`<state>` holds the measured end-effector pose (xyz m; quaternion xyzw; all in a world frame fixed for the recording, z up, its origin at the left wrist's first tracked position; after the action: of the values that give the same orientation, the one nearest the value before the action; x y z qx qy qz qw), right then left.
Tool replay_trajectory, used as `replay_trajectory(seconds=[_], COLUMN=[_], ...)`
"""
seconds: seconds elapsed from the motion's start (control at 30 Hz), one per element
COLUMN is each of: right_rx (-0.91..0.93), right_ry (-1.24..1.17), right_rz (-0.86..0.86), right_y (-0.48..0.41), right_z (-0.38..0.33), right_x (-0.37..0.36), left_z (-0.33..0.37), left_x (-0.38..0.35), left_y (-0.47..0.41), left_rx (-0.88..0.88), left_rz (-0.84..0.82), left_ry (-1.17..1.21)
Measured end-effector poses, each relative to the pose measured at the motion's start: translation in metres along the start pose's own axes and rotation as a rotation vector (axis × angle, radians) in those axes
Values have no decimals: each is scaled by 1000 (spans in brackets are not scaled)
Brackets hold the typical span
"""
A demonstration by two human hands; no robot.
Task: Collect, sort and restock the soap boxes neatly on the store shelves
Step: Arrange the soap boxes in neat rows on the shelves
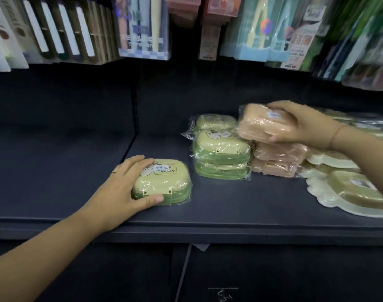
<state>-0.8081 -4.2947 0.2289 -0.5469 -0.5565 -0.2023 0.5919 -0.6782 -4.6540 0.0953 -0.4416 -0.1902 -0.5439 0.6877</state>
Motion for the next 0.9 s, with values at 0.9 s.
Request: replay_trajectory(seconds=[0.9], right_rx=[219], right_ry=[-26], right_rz=[-215], right_y=[66], right_z=[-176], right_x=[-137], left_z=[4], left_x=[-6], left_y=[8], left_rx=[19], left_rz=[-217], left_ry=[-228])
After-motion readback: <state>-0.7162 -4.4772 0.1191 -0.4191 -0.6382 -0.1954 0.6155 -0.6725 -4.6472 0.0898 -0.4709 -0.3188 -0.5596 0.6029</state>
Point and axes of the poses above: each hand's wrist, its own y-axis away from the middle knuckle, its own x-axis out of the back of the hand, z = x × y, the point moved 4 cm from there along -y, towards the middle knuckle, and after that the axes turned 11 degrees about z, right-handed, at the moved point
